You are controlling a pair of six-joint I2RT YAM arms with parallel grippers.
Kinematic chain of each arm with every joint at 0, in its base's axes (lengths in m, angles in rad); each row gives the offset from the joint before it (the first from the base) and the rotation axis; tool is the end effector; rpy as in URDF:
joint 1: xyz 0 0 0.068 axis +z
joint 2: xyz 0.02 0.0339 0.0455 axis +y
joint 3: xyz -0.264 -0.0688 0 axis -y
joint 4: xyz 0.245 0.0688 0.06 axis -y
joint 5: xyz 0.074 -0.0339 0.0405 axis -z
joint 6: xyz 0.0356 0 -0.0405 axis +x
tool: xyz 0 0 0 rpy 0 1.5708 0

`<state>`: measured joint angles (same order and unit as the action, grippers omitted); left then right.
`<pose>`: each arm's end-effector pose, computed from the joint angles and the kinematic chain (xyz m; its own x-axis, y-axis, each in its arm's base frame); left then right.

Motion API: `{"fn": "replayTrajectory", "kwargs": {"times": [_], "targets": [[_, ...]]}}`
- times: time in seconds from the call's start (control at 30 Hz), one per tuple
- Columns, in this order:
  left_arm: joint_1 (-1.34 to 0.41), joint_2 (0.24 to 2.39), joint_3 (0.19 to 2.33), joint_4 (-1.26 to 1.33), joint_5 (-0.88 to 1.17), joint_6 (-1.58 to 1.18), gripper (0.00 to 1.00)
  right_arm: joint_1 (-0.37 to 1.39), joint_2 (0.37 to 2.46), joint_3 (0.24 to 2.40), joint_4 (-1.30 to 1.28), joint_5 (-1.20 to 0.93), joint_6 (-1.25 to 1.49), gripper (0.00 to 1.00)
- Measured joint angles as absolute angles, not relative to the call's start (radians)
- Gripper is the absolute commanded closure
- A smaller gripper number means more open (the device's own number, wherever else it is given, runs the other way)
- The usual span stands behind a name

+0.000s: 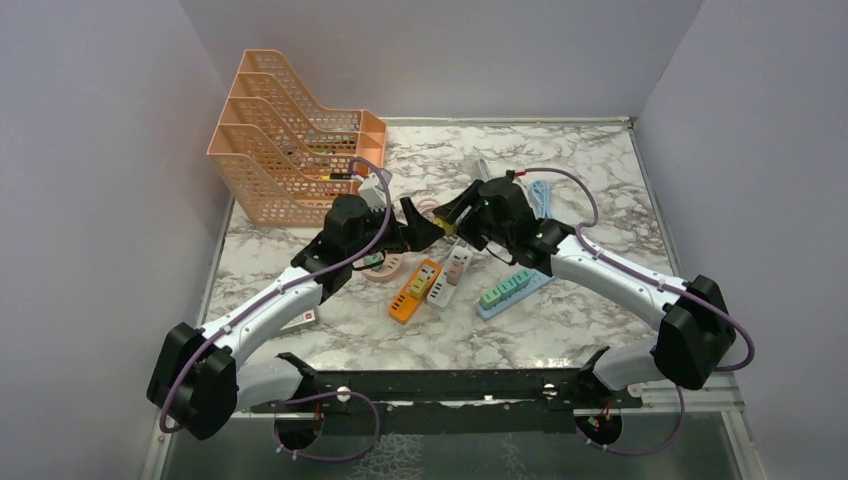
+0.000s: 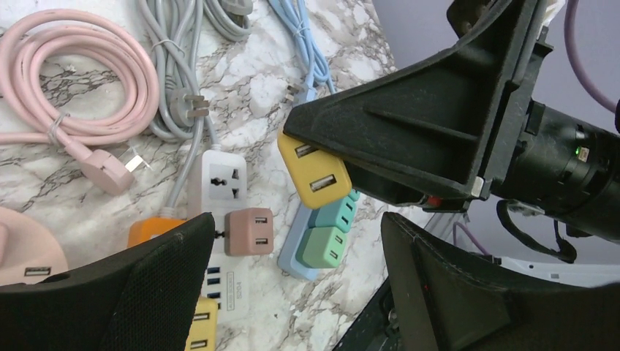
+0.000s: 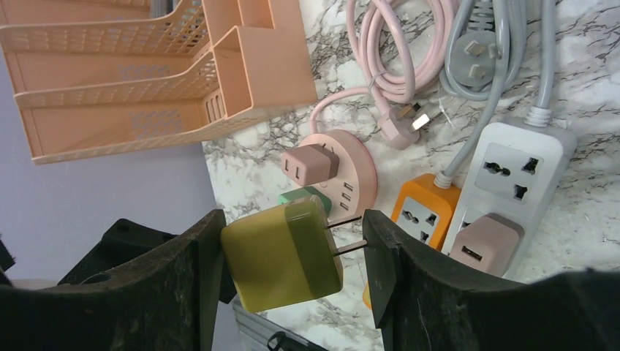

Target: Insert the plug

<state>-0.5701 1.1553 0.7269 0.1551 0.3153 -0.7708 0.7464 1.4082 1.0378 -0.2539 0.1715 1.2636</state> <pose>0.2172 -0.1524 0.2787 -0.6956 -0.3408 -0.6324 0.3901 0.5600 -0.7309 0.2360 0.2100 0.2775 -0.6706 0.6591 -0.3404 0.2375 0.6255 0.7432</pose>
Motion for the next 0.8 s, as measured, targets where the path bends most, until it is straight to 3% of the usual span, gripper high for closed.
{"fn": "replayTrajectory", "kwargs": {"times": [0.67,0.8], "targets": [[-0.589,1.250,0.725,0.289,0.235,-0.865,0.62,0.744,1.473,1.039,-0.207,0.127,1.371,0.52],[-0.590,1.277,0.726,0.301,0.224,-0.870,0.74,0.741,1.473,1.034,-0.207,0.119,1.384,0.47]]}}
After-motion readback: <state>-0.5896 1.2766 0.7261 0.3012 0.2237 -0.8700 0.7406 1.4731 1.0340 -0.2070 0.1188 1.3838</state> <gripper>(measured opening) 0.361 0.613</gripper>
